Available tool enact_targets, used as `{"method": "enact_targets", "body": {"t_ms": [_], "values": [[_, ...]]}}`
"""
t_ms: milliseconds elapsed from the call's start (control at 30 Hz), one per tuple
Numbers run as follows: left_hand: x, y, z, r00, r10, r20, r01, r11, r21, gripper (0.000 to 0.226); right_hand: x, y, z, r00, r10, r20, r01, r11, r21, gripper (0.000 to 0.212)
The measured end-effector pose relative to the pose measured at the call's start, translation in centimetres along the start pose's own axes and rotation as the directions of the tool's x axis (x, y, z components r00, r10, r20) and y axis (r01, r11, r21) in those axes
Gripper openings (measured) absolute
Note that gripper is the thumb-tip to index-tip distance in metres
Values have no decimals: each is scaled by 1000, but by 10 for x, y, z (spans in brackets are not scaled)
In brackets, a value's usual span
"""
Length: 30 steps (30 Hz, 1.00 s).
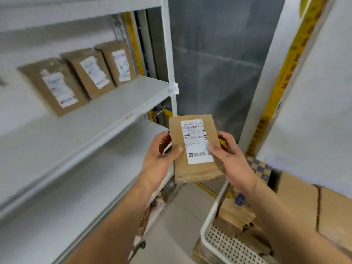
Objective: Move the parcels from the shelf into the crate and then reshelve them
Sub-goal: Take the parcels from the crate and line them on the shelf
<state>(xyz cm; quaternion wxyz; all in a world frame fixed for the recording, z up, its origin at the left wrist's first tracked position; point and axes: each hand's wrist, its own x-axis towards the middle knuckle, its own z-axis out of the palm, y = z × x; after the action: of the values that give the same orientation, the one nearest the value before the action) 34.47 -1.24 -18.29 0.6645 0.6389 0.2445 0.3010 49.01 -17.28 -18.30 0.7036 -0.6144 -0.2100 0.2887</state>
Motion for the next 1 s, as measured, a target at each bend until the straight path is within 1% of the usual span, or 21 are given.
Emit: {"method": "enact_targets", "body": {"t_ms": [67, 133, 233, 367, 433, 533, 600, 733, 767, 867, 933, 1000], "values": [[-1, 17, -43, 1000, 29, -9, -28, 999, 47, 59, 4, -6, 45, 994, -54, 91, 59, 997, -53, 46], [-3, 32, -89, 995, 101, -22, -99, 992, 78, 60, 8, -8, 89, 982, -105, 157, 123, 986, -111, 49], [-10, 53, -152, 975, 215, -59, -201, 962, 185, 62, 12, -12, 156, 955, -148, 255, 199, 963, -184, 56], [-29, 76, -233, 951, 263, -165, -218, 944, 248, 65, 11, -17, 239, 897, -169, 409, 277, 936, -220, 62], [-40, 87, -270, 935, 299, -191, -238, 927, 288, 65, 12, -20, 279, 861, -185, 473, 319, 922, -221, 64], [-52, 96, -321, 894, 377, -242, -275, 888, 367, 69, 17, -20, 337, 812, -179, 556, 356, 907, -227, 68], [-56, 98, -351, 865, 398, -306, -242, 865, 440, 73, 21, -18, 374, 793, -169, 585, 368, 898, -240, 71], [-55, 95, -396, 819, 358, -449, -89, 852, 516, 89, 34, -9, 438, 765, -186, 617, 416, 874, -253, 75], [-53, 93, -405, 805, 354, -476, -61, 848, 526, 89, 40, -4, 452, 762, -192, 618, 421, 872, -248, 75], [-39, 86, -430, 766, 372, -524, -20, 829, 558, 79, 66, 17, 493, 754, -213, 621, 428, 877, -219, 70], [-24, 82, -444, 761, 363, -537, 13, 819, 573, 76, 85, 28, 514, 752, -225, 619, 430, 880, -203, 65], [-7, 80, -453, 756, 337, -561, 41, 831, 555, 78, 106, 33, 529, 753, -218, 620, 426, 880, -209, 60]]}}
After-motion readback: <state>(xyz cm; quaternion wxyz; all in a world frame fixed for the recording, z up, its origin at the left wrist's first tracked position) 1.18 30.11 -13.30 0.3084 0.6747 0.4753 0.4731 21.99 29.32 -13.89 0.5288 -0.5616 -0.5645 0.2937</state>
